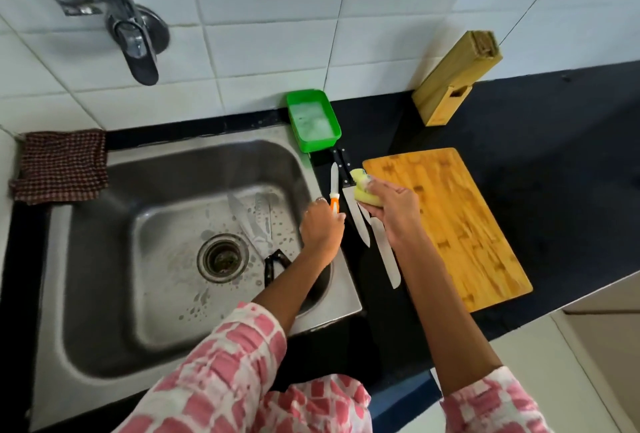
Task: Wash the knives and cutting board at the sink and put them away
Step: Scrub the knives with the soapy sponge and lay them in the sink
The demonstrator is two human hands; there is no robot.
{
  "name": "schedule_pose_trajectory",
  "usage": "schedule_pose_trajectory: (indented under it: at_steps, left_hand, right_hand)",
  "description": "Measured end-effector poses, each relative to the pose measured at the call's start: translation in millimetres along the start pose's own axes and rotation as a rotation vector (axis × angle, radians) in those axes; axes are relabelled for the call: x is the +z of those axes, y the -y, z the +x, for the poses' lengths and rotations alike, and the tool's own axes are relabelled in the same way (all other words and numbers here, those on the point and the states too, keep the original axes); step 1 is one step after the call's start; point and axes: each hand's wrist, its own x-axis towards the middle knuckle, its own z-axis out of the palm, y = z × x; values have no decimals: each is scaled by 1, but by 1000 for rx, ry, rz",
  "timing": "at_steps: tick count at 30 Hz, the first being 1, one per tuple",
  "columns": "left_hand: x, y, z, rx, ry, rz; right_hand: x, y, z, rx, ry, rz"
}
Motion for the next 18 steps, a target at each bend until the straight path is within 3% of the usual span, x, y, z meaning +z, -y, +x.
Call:
schedule_pose_trajectory:
  at_steps: [4, 9, 11, 15, 18]
  left_hand:
    - [-10, 28, -12, 16, 33, 18]
    - [-33, 73, -27, 155, 72, 95]
    - [-43, 93, -31, 152, 75, 50]
    - [-66, 127, -39, 17, 44, -130]
    - [-82, 144, -42, -64, 85, -437]
  right_hand:
    - [7, -9, 1, -55, -9, -205]
    - [56, -53, -12, -503, 224, -1078]
    - [77, -70, -16, -613, 289, -1283]
    - [103, -70, -10, -581, 165, -1256]
    - [127, -85, -46, -694, 256, -1155]
